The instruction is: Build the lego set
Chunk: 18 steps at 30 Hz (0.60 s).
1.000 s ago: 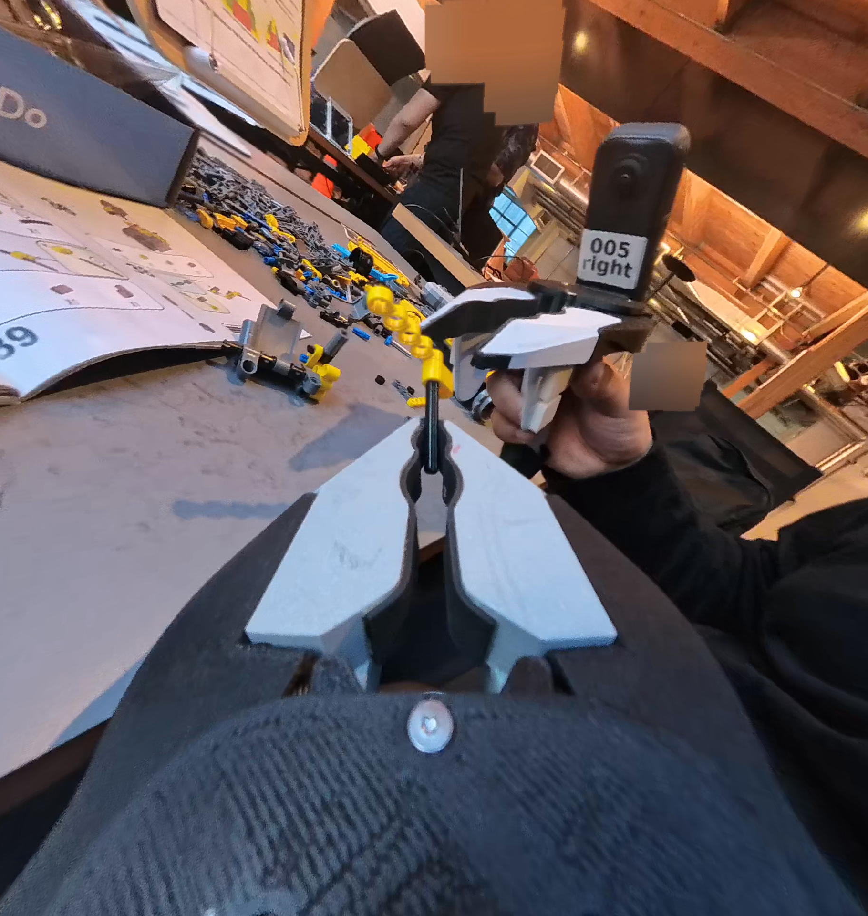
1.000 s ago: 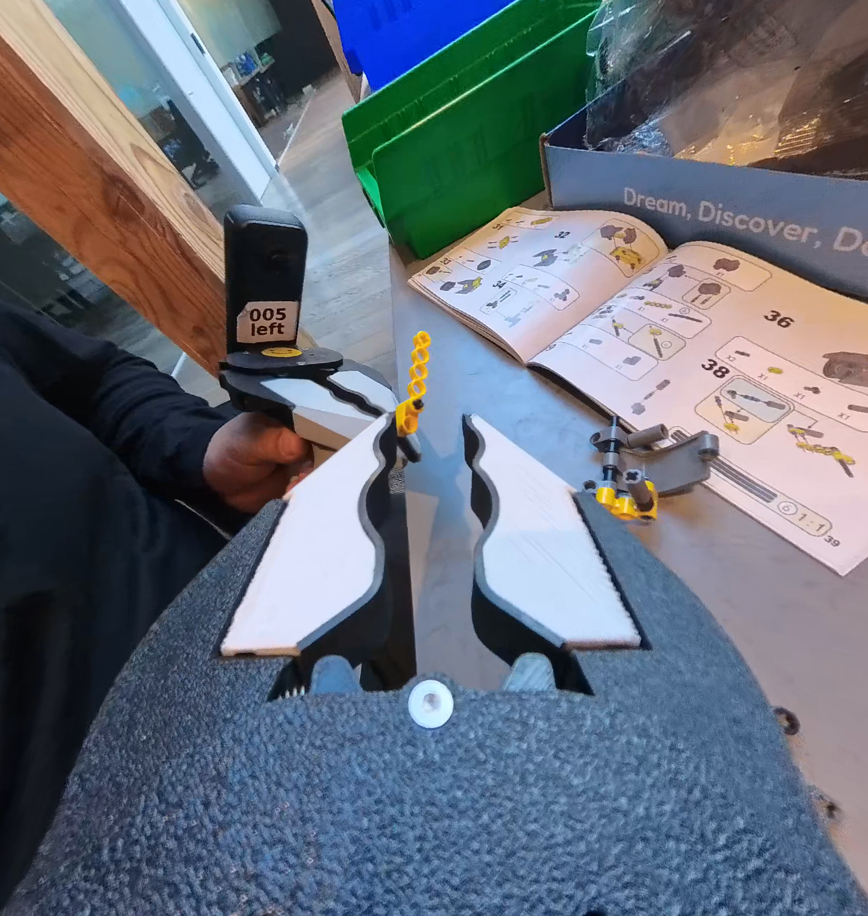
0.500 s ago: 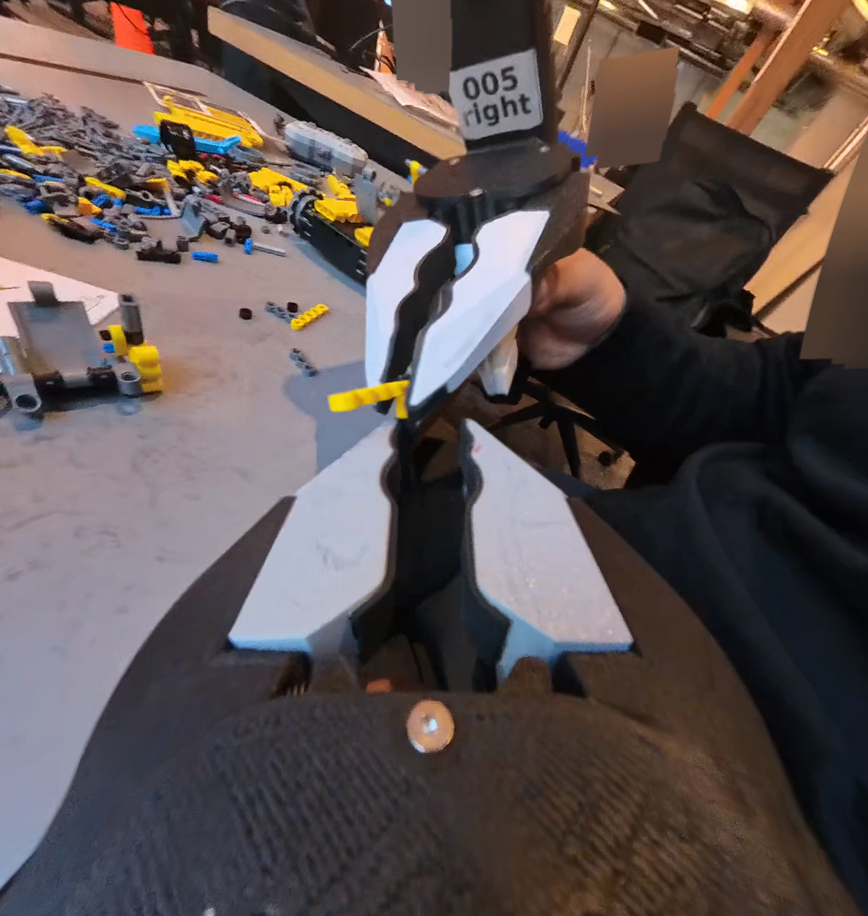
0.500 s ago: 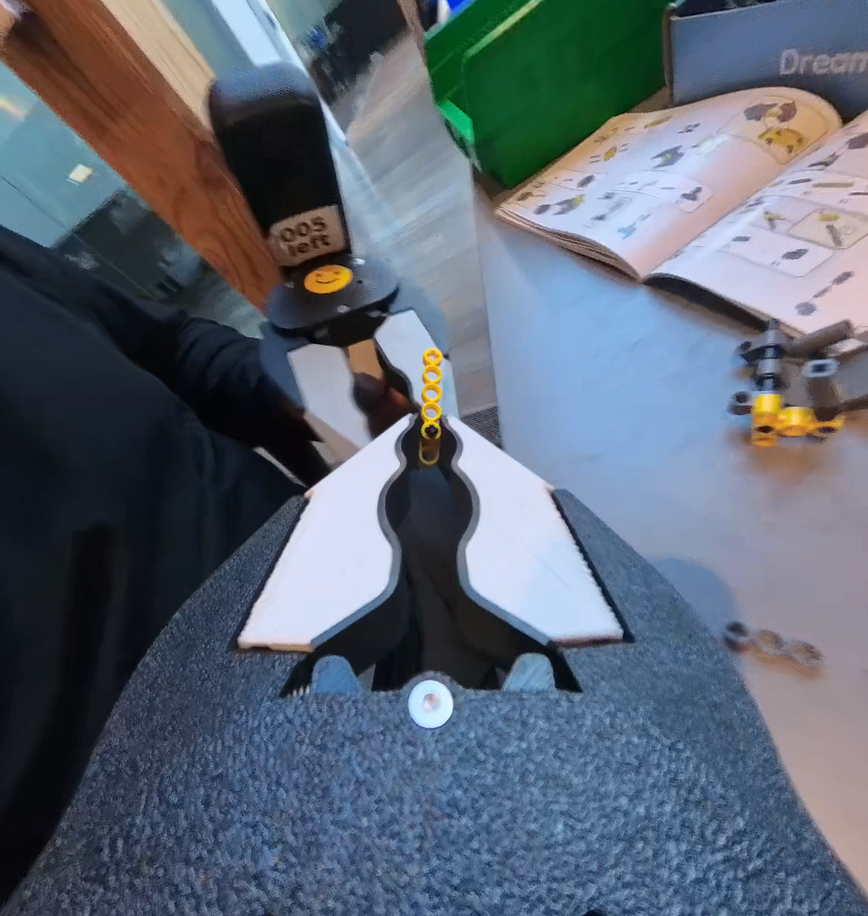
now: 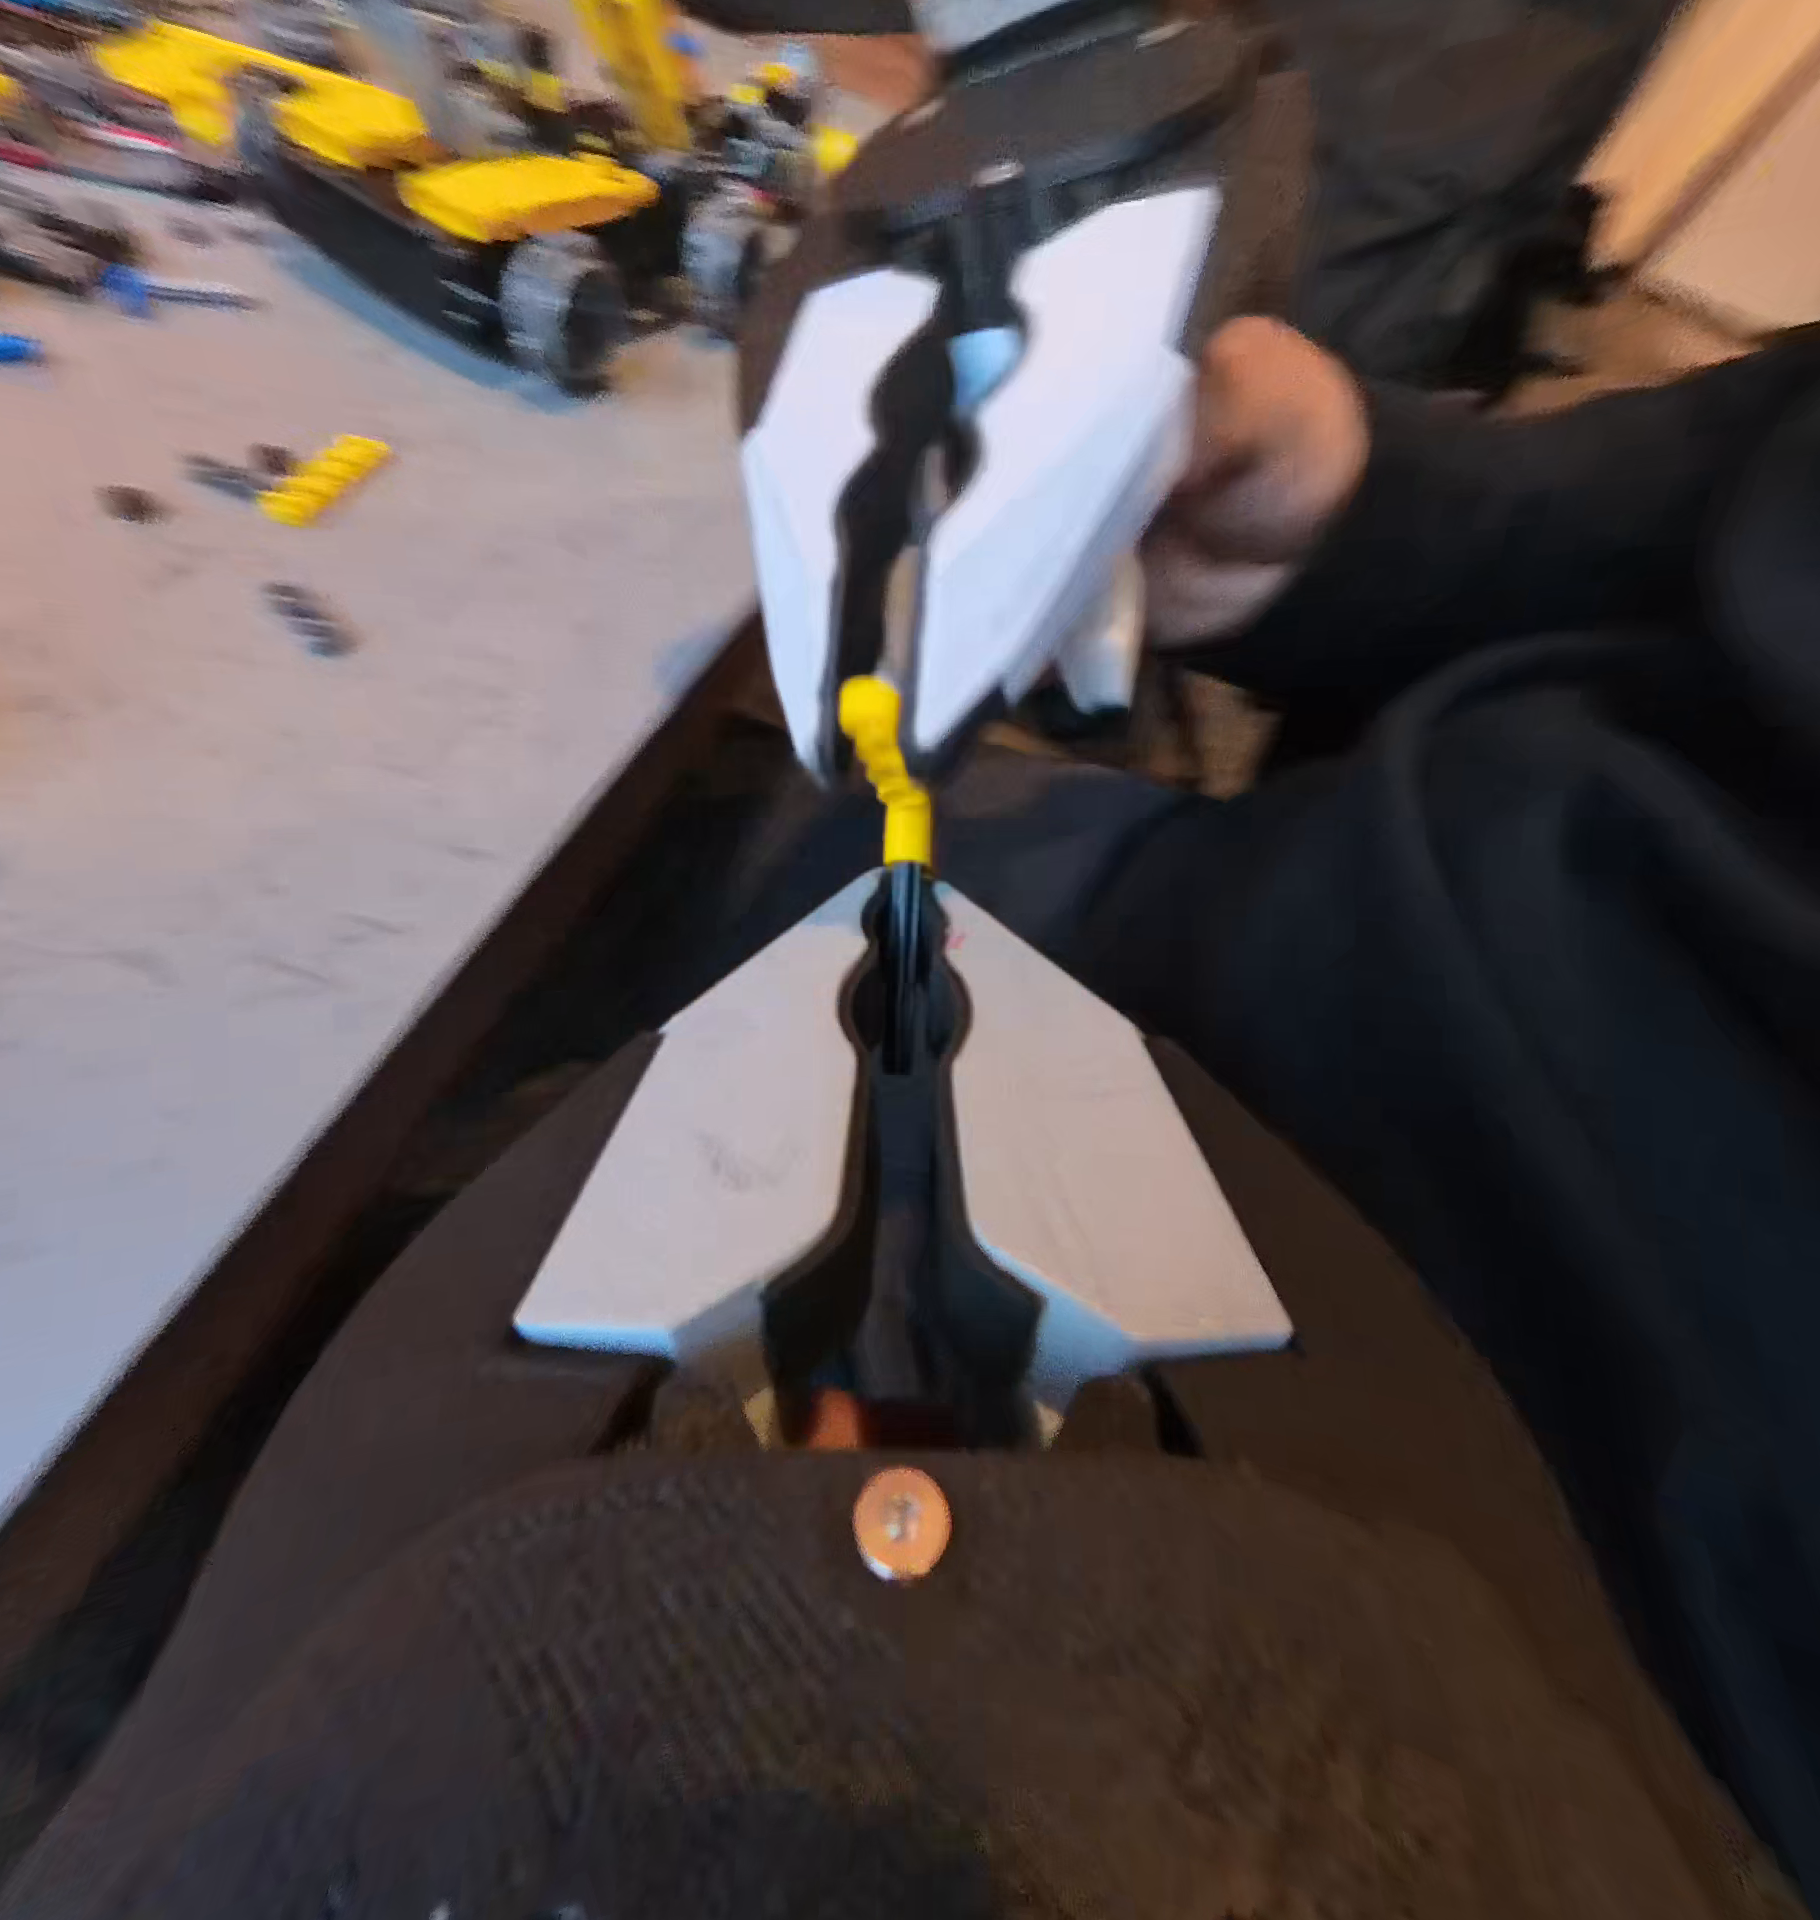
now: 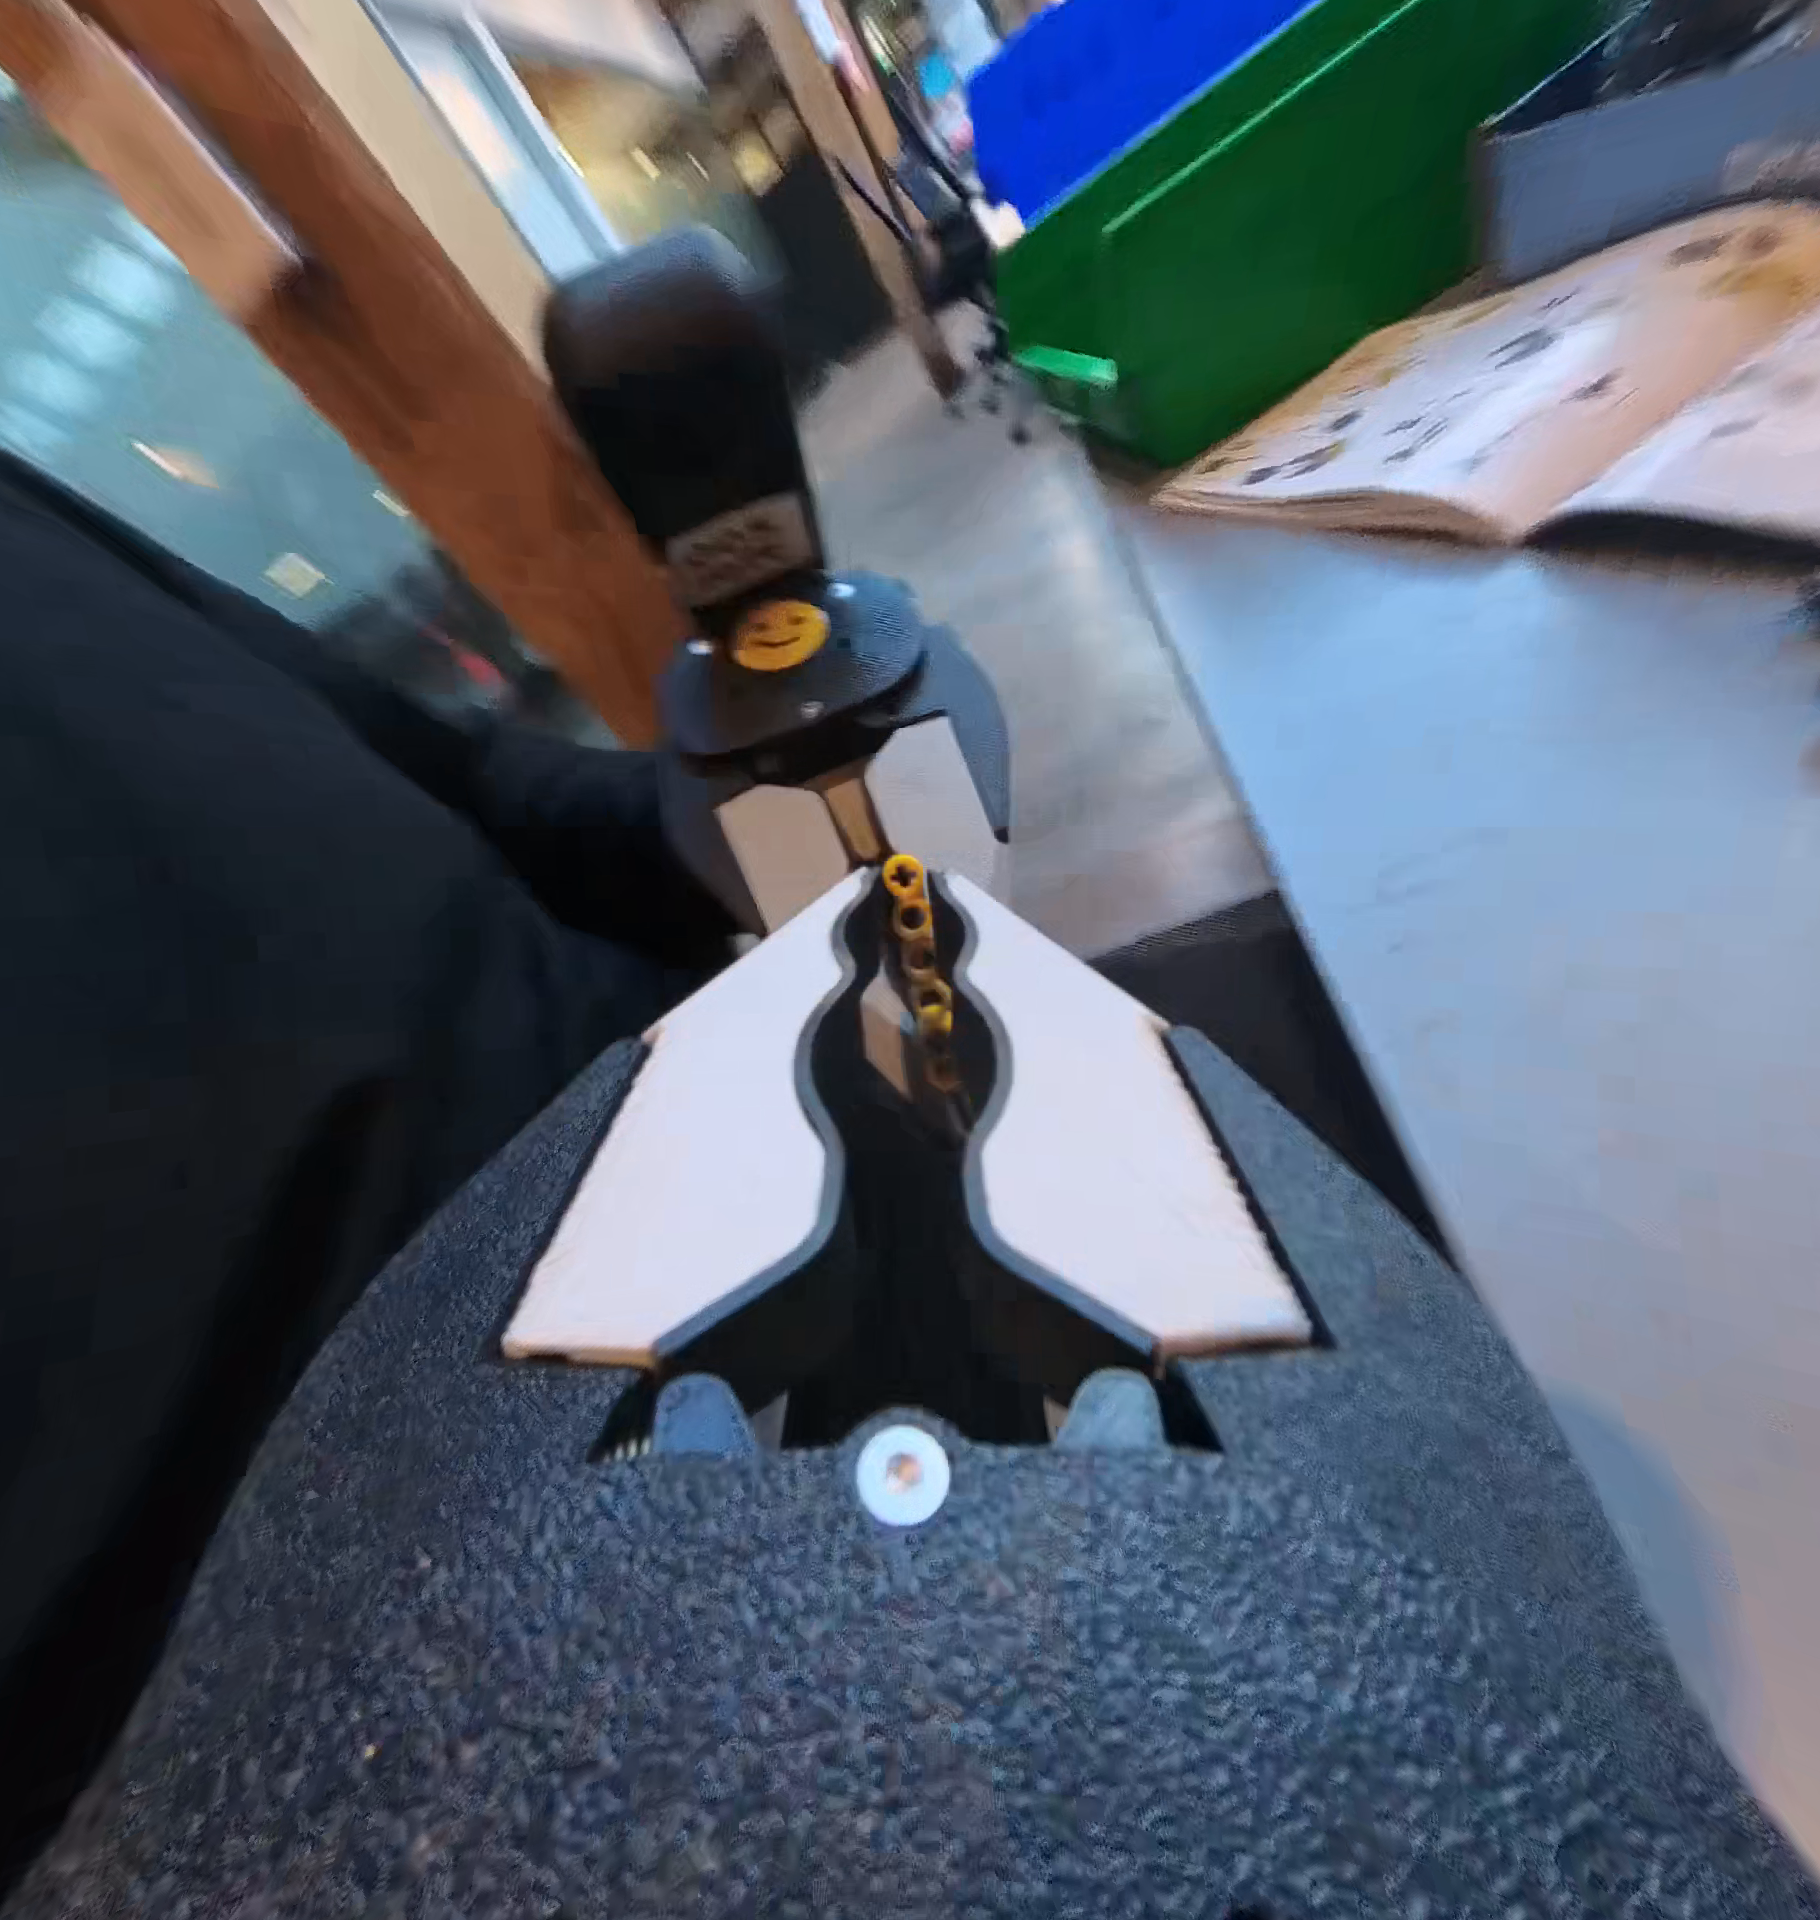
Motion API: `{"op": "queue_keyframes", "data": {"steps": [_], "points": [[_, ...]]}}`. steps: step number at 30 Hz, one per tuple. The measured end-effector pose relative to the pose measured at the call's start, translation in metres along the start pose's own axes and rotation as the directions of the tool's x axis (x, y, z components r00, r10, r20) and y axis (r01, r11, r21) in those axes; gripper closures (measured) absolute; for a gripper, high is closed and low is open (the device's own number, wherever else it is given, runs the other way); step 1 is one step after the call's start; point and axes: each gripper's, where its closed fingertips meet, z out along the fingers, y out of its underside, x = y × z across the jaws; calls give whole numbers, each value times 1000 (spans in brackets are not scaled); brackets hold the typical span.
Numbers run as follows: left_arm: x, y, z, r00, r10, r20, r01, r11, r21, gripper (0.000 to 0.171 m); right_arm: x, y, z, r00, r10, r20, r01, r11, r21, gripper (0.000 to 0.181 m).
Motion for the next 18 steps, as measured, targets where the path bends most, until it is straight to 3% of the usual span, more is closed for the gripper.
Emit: {"op": "queue_keyframes", "data": {"steps": [1,3,4,6,8,9,11,13,15,16,18], "points": [[13,7,-4,995,-35,-92,32,999,-39,170,-7,3,-6,996,64,67,-67,997,35,180],[22,28,-7,986,-57,-154,35,989,-144,170,-9,8,-19,982,143,125,-151,986,63,181],[28,39,-8,981,-62,-182,24,978,-205,170,-7,13,-25,986,136,100,-141,989,43,181],[47,57,-10,958,-106,-265,16,946,-323,170,-12,30,-33,999,-44,26,47,993,-111,175],[55,63,-7,951,-125,-283,16,933,-359,170,-16,49,-34,953,-300,-25,277,905,-322,125],[59,64,-5,944,-142,-299,20,926,-376,170,-20,56,-31,909,-417,-3,381,834,-400,116],[64,65,-2,918,-229,-325,74,902,-425,170,-26,68,-24,764,-640,87,587,632,-505,116],[67,59,0,881,-307,-360,128,887,-443,170,-28,78,-18,541,-807,237,753,339,-564,123],[71,58,1,836,-372,-403,147,860,-489,169,-24,90,-14,363,-840,403,812,72,-580,132],[71,58,2,829,-371,-417,136,858,-495,169,-20,95,-13,322,-824,467,810,-16,-586,135],[73,53,3,822,-362,-440,120,865,-487,170,-15,101,-13,292,-775,560,803,-120,-584,148]]}}
